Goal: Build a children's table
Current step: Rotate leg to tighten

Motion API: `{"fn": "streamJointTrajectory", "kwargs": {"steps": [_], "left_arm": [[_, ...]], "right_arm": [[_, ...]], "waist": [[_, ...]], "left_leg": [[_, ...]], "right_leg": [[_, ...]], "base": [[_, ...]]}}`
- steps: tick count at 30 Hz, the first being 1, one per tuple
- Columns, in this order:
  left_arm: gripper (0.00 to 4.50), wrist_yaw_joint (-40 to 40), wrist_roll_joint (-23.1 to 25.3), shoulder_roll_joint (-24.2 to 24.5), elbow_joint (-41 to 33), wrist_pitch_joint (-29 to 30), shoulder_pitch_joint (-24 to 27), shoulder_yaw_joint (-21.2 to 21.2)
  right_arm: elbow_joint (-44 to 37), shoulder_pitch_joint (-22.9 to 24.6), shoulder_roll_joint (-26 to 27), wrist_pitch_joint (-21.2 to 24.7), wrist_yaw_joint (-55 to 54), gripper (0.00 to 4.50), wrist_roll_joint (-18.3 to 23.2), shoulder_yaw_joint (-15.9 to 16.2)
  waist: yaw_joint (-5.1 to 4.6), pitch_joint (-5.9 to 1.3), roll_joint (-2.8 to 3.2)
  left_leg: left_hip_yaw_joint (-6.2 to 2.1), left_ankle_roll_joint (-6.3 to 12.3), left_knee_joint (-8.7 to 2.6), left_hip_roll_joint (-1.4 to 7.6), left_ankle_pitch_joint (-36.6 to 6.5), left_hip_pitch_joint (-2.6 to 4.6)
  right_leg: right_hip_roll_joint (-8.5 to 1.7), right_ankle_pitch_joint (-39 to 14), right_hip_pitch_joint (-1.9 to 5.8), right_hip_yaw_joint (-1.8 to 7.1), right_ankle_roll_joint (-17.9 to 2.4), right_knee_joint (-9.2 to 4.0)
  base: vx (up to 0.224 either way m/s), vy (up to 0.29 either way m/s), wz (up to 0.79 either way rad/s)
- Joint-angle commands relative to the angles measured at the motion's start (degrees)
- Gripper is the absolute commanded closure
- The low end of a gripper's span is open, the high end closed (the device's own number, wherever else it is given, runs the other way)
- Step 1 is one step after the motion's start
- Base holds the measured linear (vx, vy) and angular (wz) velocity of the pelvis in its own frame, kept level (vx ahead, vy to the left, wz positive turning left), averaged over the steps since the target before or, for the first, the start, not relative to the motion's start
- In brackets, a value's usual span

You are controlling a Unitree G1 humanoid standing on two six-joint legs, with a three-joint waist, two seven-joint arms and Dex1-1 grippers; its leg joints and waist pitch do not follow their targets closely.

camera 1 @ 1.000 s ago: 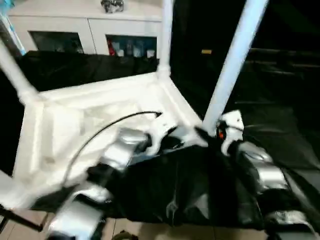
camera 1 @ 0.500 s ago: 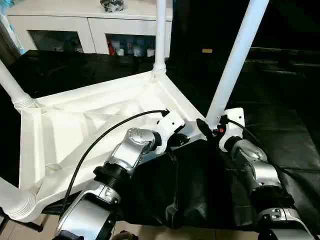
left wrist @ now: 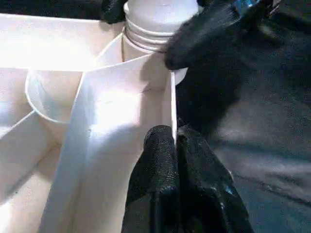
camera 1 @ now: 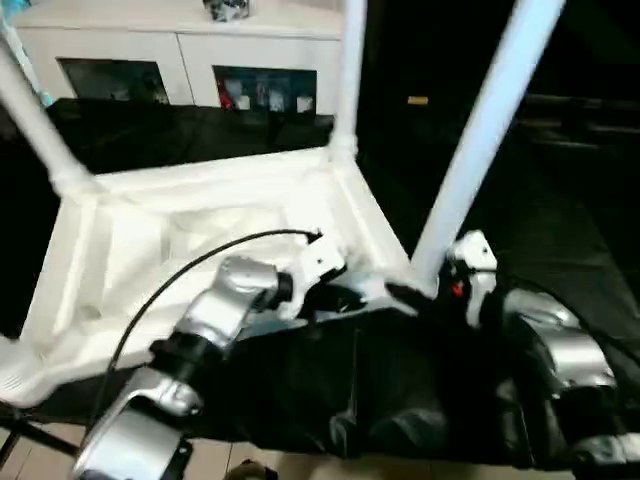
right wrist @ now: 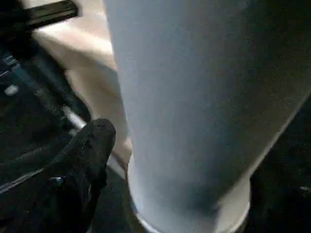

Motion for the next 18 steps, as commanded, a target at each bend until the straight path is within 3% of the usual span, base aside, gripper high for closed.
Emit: {"fn": "streamJointTrajectory", "kwargs": {"steps": [1, 8, 13, 18], "left_arm": [[4.50, -1.6, -0.9, -0.4, -1.8, -1.1, -0.4, -1.2], [4.50, -8.2, -1.5, 3.0, -3.4, -0.4, 0.3, -2.4], [4.50, -8.2, -1.7, 3.1, -3.6, -0.1, 0.4, -2.3], [4.50, -8.2, -1.9, 3.1, -3.8, 0.3, 0.4, -2.3]], "right_arm": [[-1.8, 0.5, 0.2, -0.1, 3.8, 0.60, 0.6, 3.2], [-4.6, 2.1, -2.7, -0.8, 10.1, 1.20, -0.5, 6.7], [-4.2, 1.6, -2.3, -1.1, 9.6, 1.66, -0.9, 6.7], [-5.3, 2.0, -2.3, -0.2, 10.5, 1.80, 0.1, 6.7]], "waist": [[0.02, -3.34, -0.49], [0.23, -3.48, -0.48], [0.15, -3.49, -0.67], [0.20, -3.53, -0.62]], "left_leg": [[-1.88, 2.55, -4.30, 3.71, -15.3, 1.56], [-1.92, 2.55, -4.30, 3.82, -14.0, 1.45], [-1.86, 2.66, -4.20, 3.72, -13.6, 1.45], [-1.83, 2.96, -4.11, 3.71, -13.1, 1.46]], "right_leg": [[-3.68, -12.3, 2.16, 2.18, -14.0, -4.73], [-3.71, -10.6, 2.19, 2.18, -14.2, -4.36], [-3.73, -10.2, 2.22, 2.18, -14.7, -4.33], [-3.68, -10.1, 2.21, 2.16, -14.7, -4.29]], "base": [[0.000, 0.000, 0.00], [0.000, 0.000, 0.00], [0.000, 0.000, 0.00], [0.000, 0.000, 0.00]]}}
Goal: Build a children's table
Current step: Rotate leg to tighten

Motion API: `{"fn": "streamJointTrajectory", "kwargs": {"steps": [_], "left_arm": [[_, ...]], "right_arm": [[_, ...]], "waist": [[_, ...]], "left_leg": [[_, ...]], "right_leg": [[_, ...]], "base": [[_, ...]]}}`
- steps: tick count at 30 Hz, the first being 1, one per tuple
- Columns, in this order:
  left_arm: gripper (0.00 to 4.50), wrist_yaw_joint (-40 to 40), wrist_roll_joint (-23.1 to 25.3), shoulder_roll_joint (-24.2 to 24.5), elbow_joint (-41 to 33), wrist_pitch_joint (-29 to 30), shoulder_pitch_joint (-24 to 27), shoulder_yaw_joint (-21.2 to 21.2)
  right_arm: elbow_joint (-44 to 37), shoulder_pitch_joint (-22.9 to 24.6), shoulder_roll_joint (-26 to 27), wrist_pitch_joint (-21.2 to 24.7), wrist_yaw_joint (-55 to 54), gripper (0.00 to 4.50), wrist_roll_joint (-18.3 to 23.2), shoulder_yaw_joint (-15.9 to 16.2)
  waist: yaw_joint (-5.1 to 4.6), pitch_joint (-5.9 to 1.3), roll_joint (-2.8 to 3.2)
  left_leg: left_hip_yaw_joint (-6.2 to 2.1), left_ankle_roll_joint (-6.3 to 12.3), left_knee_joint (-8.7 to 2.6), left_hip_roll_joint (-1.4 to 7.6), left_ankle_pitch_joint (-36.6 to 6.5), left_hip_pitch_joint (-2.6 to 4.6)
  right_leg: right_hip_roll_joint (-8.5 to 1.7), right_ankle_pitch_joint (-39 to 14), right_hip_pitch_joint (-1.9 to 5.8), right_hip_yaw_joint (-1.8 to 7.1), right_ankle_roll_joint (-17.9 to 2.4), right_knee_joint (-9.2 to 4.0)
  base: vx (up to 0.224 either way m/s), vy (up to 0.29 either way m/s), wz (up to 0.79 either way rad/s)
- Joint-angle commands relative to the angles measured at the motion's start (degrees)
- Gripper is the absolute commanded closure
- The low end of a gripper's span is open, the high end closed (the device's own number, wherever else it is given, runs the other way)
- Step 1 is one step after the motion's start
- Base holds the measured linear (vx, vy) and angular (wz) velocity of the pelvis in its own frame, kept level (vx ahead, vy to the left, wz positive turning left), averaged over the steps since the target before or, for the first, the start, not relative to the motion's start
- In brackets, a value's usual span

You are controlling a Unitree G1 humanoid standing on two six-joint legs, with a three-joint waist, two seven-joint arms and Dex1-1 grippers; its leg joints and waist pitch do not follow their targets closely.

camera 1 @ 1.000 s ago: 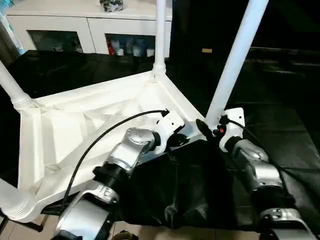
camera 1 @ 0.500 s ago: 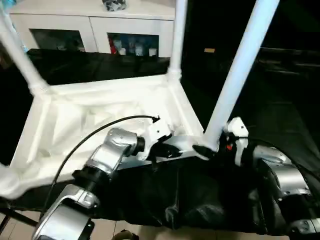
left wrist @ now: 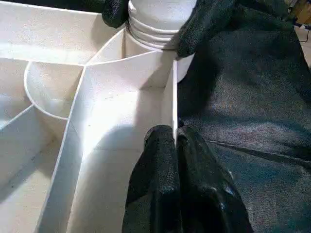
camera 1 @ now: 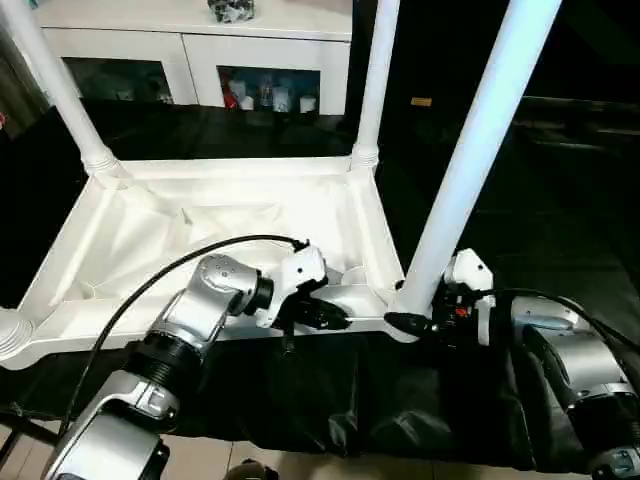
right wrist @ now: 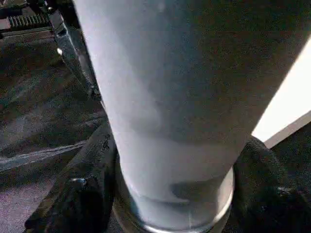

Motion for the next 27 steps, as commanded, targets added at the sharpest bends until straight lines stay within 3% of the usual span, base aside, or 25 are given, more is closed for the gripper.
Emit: {"fn": "streamJointTrajectory", "kwargs": {"steps": [1, 7, 9, 11, 13, 14, 15, 17, 23, 24, 25, 26, 27], "left_arm": [[4.50, 0.1, -0.9, -1.2, -1.7, 0.4, -0.4, -1.2], [4.50, 10.1, 0.8, -5.7, 1.3, 1.7, -2.1, 1.0], [4.50, 12.2, 1.0, -6.8, 1.9, 1.9, -2.5, 1.4], [4.50, 20.0, 1.9, -10.9, 4.5, 3.1, -4.1, 2.7], [4.50, 24.6, 2.3, -13.2, 6.3, 3.9, -5.1, 3.6], [4.50, 25.6, 2.3, -13.8, 6.6, 4.1, -5.3, 3.8], [4.50, 27.6, 2.6, -14.8, 7.2, 4.3, -5.6, 4.0], [4.50, 31.2, 3.1, -17.0, 8.2, 4.4, -6.2, 4.3], [4.50, 32.5, 4.0, -18.6, 9.0, 3.3, -6.8, 4.1], [4.50, 32.3, 4.1, -18.5, 9.0, 3.1, -6.8, 3.9], [4.50, 32.2, 4.1, -18.5, 9.0, 3.0, -6.8, 3.9], [4.50, 31.0, 3.7, -17.8, 8.5, 2.6, -6.7, 3.7], [4.50, 30.4, 3.5, -17.5, 8.3, 2.5, -6.6, 3.7]], "right_arm": [[-2.4, 0.7, 1.1, 0.8, 2.4, 1.80, 0.2, 3.1], [0.7, 0.0, 5.5, 1.4, -6.9, 1.81, -1.0, 1.1], [2.5, -1.0, 6.9, 1.5, -10.6, 1.81, -1.7, 0.2], [7.6, -3.8, 10.7, 0.9, -20.6, 1.81, -3.3, -2.0], [9.8, -5.1, 12.4, 0.8, -24.8, 1.82, -4.1, -2.7], [10.2, -5.4, 12.8, 0.9, -25.9, 1.82, -4.2, -2.9], [11.0, -6.1, 14.1, 1.5, -28.6, 1.82, -4.0, -3.9], [12.4, -7.4, 16.9, 2.6, -34.2, 1.82, -3.8, -5.7], [13.8, -8.5, 20.0, 0.9, -38.2, 1.82, -4.5, -6.7], [14.0, -8.7, 20.1, 0.4, -38.4, 1.82, -4.5, -6.8], [14.1, -8.7, 20.1, 0.3, -38.4, 1.48, -4.4, -6.9], [13.4, -8.8, 20.0, 0.4, -37.4, 1.27, -2.6, -8.4], [13.0, -8.8, 19.9, 0.8, -36.9, 1.27, -1.7, -9.1]], "waist": [[0.03, -3.51, -0.63], [0.06, -3.43, -0.68], [-0.26, -3.23, -0.69], [-0.77, -3.13, -0.60], [-1.16, -3.16, -0.68], [-1.07, -3.23, -0.62], [-0.93, -3.32, -0.69], [-0.97, -3.44, -0.53], [-0.92, -3.74, -0.39], [-0.91, -3.76, -0.07], [-0.97, -3.74, -0.16], [-0.92, -3.73, 0.26], [-0.99, -3.66, 0.00]], "left_leg": [[-1.84, 2.96, -4.12, 3.69, -13.2, 1.44], [-1.86, 2.34, -4.17, 3.62, -13.9, 1.55], [-2.05, 1.09, -4.42, 3.54, -15.9, 1.59], [-2.19, -0.35, -4.53, 3.43, -17.7, 1.84], [-2.34, -1.04, -4.57, 3.33, -18.4, 1.75], [-2.28, -0.93, -4.52, 3.32, -18.5, 1.97], [-2.32, -0.40, -4.51, 3.28, -17.7, 1.69], [-2.20, 0.08, -4.47, 3.27, -16.6, 1.69], [-2.08, 1.61, -4.22, 3.18, -13.1, 1.32], [-2.09, 1.78, -4.22, 3.18, -12.9, 1.29], [-2.06, 1.84, -4.22, 3.19, -13.0, 1.27], [-2.06, 1.81, -4.20, 3.15, -13.6, 1.37], [-2.02, 1.86, -4.26, 3.16, -14.3, 1.38]], "right_leg": [[-3.70, -10.3, 2.21, 2.15, -14.6, -4.32], [-3.76, -11.8, 2.05, 2.21, -14.4, -4.55], [-3.85, -16.5, 1.95, 2.16, -13.1, -5.03], [-3.89, -19.7, 1.62, 2.10, -12.5, -5.35], [-3.87, -21.1, 1.75, 2.05, -11.5, -5.54], [-3.86, -20.9, 1.64, 2.09, -11.2, -5.71], [-3.87, -19.5, 1.93, 2.12, -11.1, -5.64], [-3.71, -16.8, 1.80, 2.17, -11.4, -5.41], [-3.55, -9.7, 2.23, 2.05, -12.6, -4.75], [-3.54, -8.7, 2.29, 2.04, -12.9, -4.68], [-3.52, -8.5, 2.31, 2.02, -13.0, -4.66], [-3.54, -8.4, 2.30, 2.03, -13.2, -4.69], [-3.48, -8.9, 2.33, 2.03, -13.3, -4.79]], "base": [[0.000, 0.000, 0.00], [0.000, 0.000, 0.00], [0.000, 0.000, 0.00], [0.000, 0.000, 0.00], [0.000, 0.000, 0.00], [0.000, 0.000, 0.00], [0.000, 0.000, 0.00], [0.000, 0.000, 0.00], [0.000, 0.000, 0.00], [0.000, 0.000, 0.00], [0.000, 0.000, 0.00], [0.000, 0.000, 0.00], [0.000, 0.000, 0.00]]}}
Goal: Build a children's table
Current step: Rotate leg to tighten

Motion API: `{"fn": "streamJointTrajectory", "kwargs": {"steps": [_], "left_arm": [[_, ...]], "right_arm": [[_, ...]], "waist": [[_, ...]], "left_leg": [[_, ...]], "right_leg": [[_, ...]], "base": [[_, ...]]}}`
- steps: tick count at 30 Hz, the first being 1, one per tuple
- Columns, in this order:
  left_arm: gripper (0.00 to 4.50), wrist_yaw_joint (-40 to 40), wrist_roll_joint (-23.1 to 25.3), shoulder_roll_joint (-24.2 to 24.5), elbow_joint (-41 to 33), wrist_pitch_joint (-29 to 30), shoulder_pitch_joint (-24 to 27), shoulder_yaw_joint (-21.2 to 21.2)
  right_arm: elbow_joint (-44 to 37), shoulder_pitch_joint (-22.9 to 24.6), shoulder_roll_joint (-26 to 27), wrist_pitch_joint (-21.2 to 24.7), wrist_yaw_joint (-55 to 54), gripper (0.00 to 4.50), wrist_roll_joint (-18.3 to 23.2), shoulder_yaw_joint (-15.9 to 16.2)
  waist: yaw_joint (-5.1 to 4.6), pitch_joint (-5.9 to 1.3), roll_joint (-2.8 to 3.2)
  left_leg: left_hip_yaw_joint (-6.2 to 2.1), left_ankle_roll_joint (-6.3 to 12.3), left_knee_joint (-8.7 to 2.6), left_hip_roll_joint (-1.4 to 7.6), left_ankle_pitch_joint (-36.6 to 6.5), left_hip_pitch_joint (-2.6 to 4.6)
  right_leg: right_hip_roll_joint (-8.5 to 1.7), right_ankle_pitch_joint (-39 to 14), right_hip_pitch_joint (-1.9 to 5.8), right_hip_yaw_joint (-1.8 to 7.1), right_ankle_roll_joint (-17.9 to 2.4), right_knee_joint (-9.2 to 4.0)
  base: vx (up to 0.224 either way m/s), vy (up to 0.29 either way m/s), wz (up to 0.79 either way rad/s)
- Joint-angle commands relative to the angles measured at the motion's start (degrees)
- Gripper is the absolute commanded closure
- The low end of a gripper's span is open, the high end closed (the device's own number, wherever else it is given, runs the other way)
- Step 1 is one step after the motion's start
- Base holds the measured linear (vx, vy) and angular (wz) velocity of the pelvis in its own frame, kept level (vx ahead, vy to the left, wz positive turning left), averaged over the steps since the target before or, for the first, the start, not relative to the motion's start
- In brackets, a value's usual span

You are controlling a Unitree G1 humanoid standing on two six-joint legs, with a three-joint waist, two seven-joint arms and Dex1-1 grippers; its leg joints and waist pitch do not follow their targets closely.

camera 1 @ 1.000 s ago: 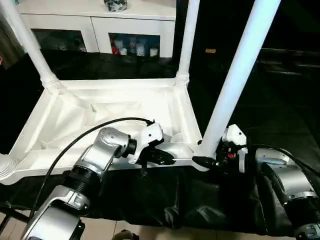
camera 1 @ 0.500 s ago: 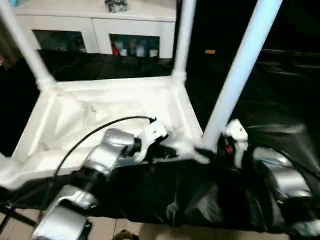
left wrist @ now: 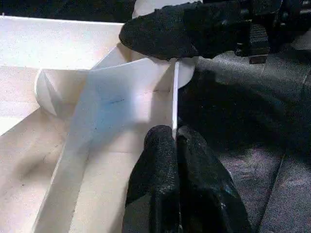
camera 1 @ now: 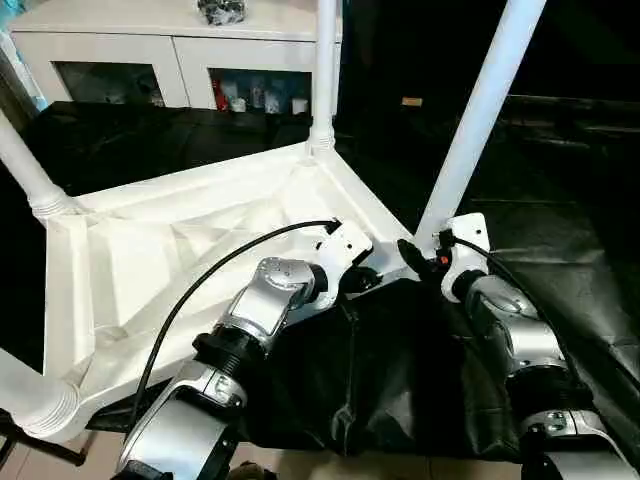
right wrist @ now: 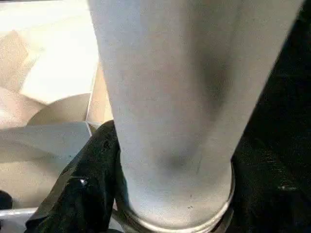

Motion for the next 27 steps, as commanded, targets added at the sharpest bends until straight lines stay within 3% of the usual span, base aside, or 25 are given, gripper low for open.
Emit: {"fn": "streamJointTrajectory", "kwargs": {"steps": [1, 3, 7, 8, 10, 11, 15, 20, 23, 25, 27], "left_arm": [[4.50, -0.5, -1.2, -1.5, -0.6, -1.9, -1.8, -0.8], [4.50, -1.6, -1.5, -0.9, -1.1, -1.8, -1.8, -0.5], [4.50, -4.4, -2.1, 0.9, -2.7, -1.4, -1.5, -0.2], [4.50, -6.1, -2.5, 2.0, -3.5, -1.2, -1.1, -0.3], [4.50, -6.9, -2.7, 2.5, -3.9, -1.1, -0.9, -0.3], [4.50, -10.0, -3.2, 4.3, -5.4, -0.7, 0.0, -0.7], [4.50, -16.1, -4.1, 7.8, -8.5, -0.4, 1.7, -1.7], [4.50, -23.2, -5.6, 11.6, -11.7, 0.8, 3.1, -2.9], [4.50, -25.5, -5.9, 13.2, -12.8, 1.2, 3.4, -3.8], [4.50, -26.7, -6.0, 14.2, -13.2, 1.4, 3.4, -4.1], [4.50, -26.9, -6.0, 14.4, -13.1, 1.4, 3.4, -4.0]], "right_arm": [[-1.5, 0.1, 3.2, 1.6, 5.5, 1.13, 3.1, 2.4], [-2.8, 0.6, 2.1, 2.0, 7.4, 0.95, 3.2, 2.7], [-5.1, 1.6, -1.0, 2.8, 12.1, 0.69, 3.4, 3.7], [-5.6, 1.9, -3.0, 2.4, 14.5, 0.59, 2.6, 4.8], [-5.8, 2.1, -3.8, 2.2, 15.5, 0.38, 2.3, 5.3], [-6.6, 2.7, -6.5, 1.6, 19.4, 0.38, 1.6, 6.7], [-8.4, 3.3, -9.7, 1.5, 26.2, 0.38, 2.1, 8.1], [-10.1, 3.8, -12.2, 1.6, 33.1, 0.38, 2.9, 10.4], [-10.9, 4.1, -12.8, 2.1, 35.2, 0.38, 3.5, 11.3], [-12.4, 5.0, -13.3, 2.7, 38.1, 0.72, 3.9, 12.6], [-12.7, 5.3, -13.5, 2.7, 38.8, 0.72, 3.7, 13.1]], "waist": [[-0.09, -3.57, -0.10], [-0.01, -3.46, -0.02], [0.07, -3.57, -0.08], [0.08, -3.68, -0.36], [0.24, -3.84, -0.27], [0.12, -3.77, -0.61], [0.34, -3.69, -0.62], [0.64, -3.48, -0.26], [0.74, -3.51, -0.38], [0.83, -3.48, -0.29], [1.06, -3.57, -0.27]], "left_leg": [[-2.02, 1.88, -4.36, 3.18, -14.8, 1.28], [-2.10, 1.68, -4.48, 3.27, -15.8, 1.33], [-2.09, 2.12, -4.37, 3.31, -14.2, 1.14], [-2.08, 2.50, -4.25, 3.28, -12.9, 1.02], [-1.97, 3.67, -3.91, 3.24, -10.4, 0.83], [-1.94, 4.34, -3.88, 3.26, -9.6, 0.75], [-1.72, 5.75, -3.65, 3.40, -9.2, 0.98], [-1.82, 4.34, -3.98, 3.71, -11.8, 1.14], [-1.87, 3.61, -4.06, 3.74, -12.3, 1.17], [-1.83, 3.55, -4.05, 3.73, -12.0, 1.18], [-1.81, 3.63, -3.95, 3.66, -11.2, 1.16]], "right_leg": [[-3.49, -9.7, 2.21, 2.01, -13.1, -4.81], [-3.50, -11.7, 2.22, 2.00, -12.6, -5.04], [-3.62, -10.2, 2.36, 2.04, -12.8, -4.76], [-3.57, -8.6, 2.52, 1.98, -13.2, -4.55], [-3.62, -5.2, 2.66, 1.97, -14.0, -4.09], [-3.53, -4.2, 2.61, 1.90, -14.5, -4.00], [-3.50, -4.6, 2.38, 1.93, -15.4, -3.94], [-3.47, -7.8, 2.21, 1.90, -15.5, -4.01], [-3.58, -8.3, 2.21, 1.97, -15.3, -3.92], [-3.53, -7.8, 2.16, 2.00, -15.3, -3.88], [-3.53, -6.9, 2.19, 2.01, -15.4, -3.74]], "base": [[0.000, 0.000, 0.00], [0.000, 0.000, 0.00], [0.000, 0.000, 0.00], [0.000, 0.000, 0.00], [0.000, 0.000, 0.00], [0.000, 0.000, 0.00], [0.000, 0.000, 0.00], [0.000, 0.000, 0.00], [0.000, 0.000, 0.00], [0.000, 0.000, 0.00], [0.000, 0.000, 0.00]]}}
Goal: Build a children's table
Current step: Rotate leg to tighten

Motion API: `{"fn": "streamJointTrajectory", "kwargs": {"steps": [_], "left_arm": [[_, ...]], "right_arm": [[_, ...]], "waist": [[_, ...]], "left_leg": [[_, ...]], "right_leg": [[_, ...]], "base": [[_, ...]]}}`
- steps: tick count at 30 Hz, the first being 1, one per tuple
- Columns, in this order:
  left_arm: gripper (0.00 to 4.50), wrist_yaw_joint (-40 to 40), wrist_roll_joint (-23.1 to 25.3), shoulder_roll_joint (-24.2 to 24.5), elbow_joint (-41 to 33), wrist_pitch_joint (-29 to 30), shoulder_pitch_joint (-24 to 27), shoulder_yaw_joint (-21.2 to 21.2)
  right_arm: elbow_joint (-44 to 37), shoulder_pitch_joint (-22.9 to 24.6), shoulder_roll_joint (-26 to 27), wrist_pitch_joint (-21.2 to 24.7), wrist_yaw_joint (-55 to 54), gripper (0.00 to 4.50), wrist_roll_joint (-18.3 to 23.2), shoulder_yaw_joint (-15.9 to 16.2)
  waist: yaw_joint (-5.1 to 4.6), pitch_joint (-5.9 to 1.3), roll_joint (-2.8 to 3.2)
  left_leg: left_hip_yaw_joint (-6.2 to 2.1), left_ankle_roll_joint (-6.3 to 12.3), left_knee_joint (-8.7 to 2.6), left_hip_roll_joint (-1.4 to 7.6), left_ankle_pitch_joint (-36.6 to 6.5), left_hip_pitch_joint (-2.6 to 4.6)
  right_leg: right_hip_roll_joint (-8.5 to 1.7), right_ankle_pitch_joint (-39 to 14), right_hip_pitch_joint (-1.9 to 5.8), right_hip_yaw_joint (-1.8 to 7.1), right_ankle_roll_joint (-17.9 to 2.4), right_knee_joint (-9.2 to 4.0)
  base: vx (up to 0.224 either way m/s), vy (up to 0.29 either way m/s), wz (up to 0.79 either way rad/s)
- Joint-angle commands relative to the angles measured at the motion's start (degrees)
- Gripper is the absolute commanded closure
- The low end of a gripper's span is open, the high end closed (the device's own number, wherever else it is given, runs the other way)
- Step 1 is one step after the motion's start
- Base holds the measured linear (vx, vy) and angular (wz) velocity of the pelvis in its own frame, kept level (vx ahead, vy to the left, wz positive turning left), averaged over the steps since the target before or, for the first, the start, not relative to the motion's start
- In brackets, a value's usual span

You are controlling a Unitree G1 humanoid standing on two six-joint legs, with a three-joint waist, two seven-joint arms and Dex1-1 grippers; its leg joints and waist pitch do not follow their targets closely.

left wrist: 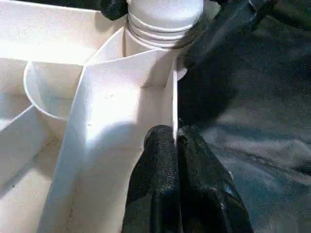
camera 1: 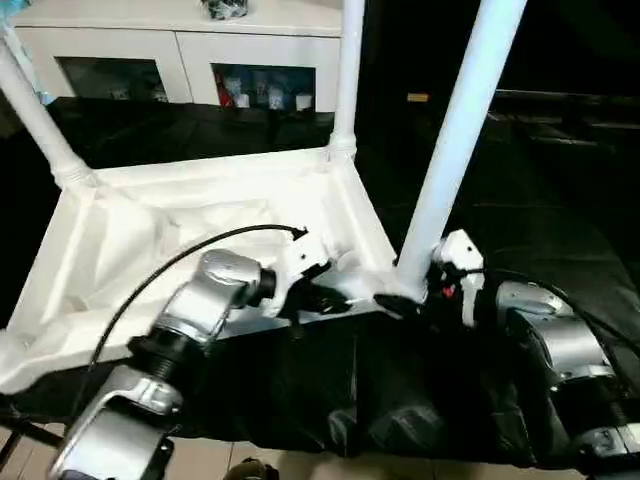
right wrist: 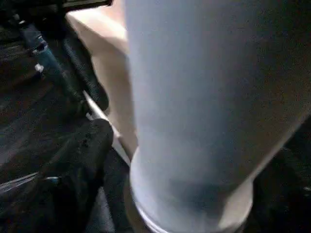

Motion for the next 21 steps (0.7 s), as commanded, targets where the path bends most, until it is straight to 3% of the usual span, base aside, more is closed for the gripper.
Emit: {"fn": "streamJointTrajectory", "kwargs": {"steps": [1, 4, 9, 15, 21], "left_arm": [[4.50, -1.0, -1.5, -0.6, -2.3, -0.2, -0.7, -0.4], [4.50, -1.5, -1.9, -0.2, -2.6, 0.3, -0.8, -0.4], [4.50, -1.7, -2.1, -0.1, -2.8, 0.6, -0.9, -0.5], [4.50, -2.2, -2.3, -0.4, -3.3, 1.4, -0.4, -0.7], [4.50, 3.5, -1.3, -2.5, -0.9, 1.4, -1.3, 0.7]], "right_arm": [[-1.6, 0.6, 0.3, 0.4, 2.3, 0.83, 0.2, 2.2], [-1.4, 0.6, 0.1, 0.4, 2.8, 1.15, -0.1, 2.4], [-1.3, 0.6, -0.1, 0.4, 3.2, 1.61, 0.0, 2.7], [-1.7, 1.0, -0.2, 0.7, 3.9, 1.80, 0.2, 2.8], [-0.5, 1.2, 3.5, 0.8, -2.6, 1.83, 0.3, 0.9]], "waist": [[0.21, -3.91, -0.17], [0.44, -3.93, -0.57], [0.59, -3.96, -0.41], [0.56, -4.06, -0.25], [0.52, -4.03, -0.80]], "left_leg": [[-1.83, 3.54, -3.96, 3.58, -11.1, 1.51], [-1.77, 3.54, -3.90, 3.55, -10.9, 1.55], [-1.81, 3.39, -3.88, 3.52, -10.7, 1.53], [-1.77, 3.52, -3.74, 3.46, -10.3, 1.54], [-1.74, 3.87, -3.71, 3.48, -9.8, 1.48]], "right_leg": [[-3.64, -6.5, 2.54, 2.04, -15.6, -3.75], [-3.65, -5.9, 2.56, 2.04, -15.8, -3.69], [-3.62, -6.3, 2.58, 2.01, -15.7, -3.70], [-3.53, -4.9, 2.65, 1.99, -16.0, -3.58], [-3.61, -5.7, 2.61, 2.01, -15.8, -3.61]], "base": [[0.000, 0.000, 0.00], [0.000, 0.000, 0.00], [0.000, 0.000, 0.00], [0.000, 0.000, 0.00], [0.000, 0.000, 0.00]]}}
